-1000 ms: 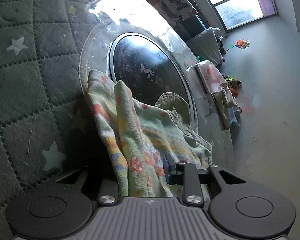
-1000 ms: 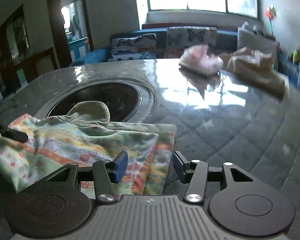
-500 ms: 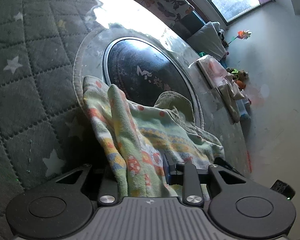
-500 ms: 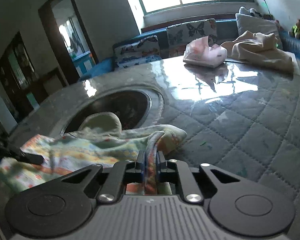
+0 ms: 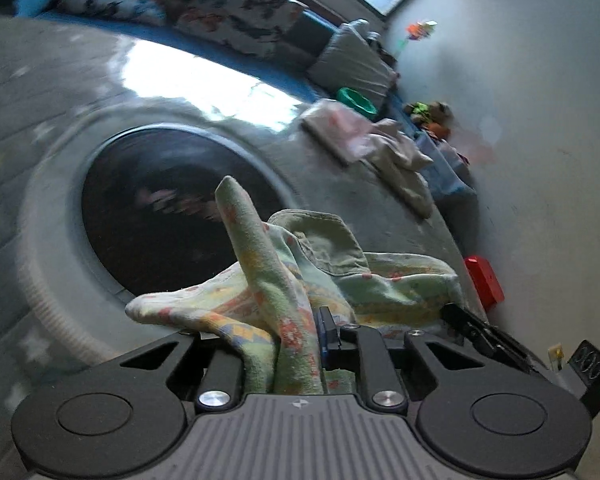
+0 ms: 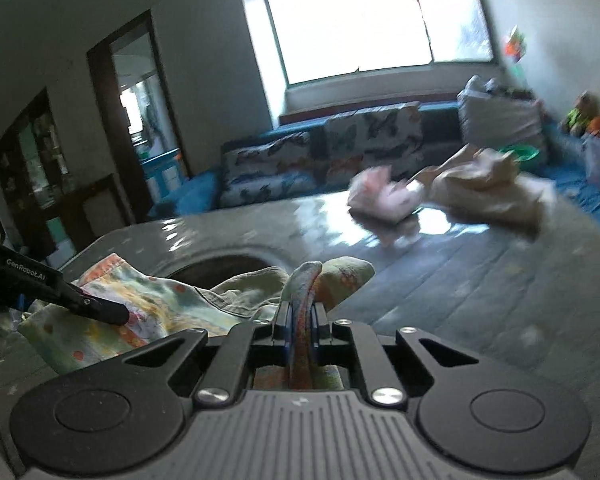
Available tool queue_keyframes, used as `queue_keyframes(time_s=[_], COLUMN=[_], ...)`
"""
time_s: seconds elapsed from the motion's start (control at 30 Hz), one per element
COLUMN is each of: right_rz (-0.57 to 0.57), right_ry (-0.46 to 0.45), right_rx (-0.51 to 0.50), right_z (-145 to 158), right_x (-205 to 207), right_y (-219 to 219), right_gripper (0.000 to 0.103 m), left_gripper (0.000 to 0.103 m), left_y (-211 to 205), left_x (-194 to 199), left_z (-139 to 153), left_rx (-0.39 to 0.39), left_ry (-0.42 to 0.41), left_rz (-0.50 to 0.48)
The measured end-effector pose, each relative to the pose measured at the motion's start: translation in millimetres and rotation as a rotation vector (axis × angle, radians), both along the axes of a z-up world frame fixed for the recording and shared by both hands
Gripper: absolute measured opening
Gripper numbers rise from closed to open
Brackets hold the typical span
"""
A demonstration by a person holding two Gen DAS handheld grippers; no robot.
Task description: Fold clothes
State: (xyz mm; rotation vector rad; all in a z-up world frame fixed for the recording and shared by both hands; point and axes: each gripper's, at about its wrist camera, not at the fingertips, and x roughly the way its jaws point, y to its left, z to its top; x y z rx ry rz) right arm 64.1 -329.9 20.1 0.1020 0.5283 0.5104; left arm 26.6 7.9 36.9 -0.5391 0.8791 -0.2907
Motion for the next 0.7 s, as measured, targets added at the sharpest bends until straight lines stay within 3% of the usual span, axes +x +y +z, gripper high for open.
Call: queue_keyframes(time_s=[0.37, 0.7], right_rz=[-0.202, -0.339], right_ry=[-0.078, 0.031], right_rx=[-0.079, -0.107], right_z=[26, -20], right_x=[9, 24], right_y=[-66, -107], right_gripper=[0.008, 0.008], left_gripper=[0.017, 0.024], left_y=[-95, -135], left_x=[71, 94], left_z=[9, -25], left_rx=[0.024, 0.093], left_ry=[-0.065, -0.030], left_rz=[-0.181, -0.237])
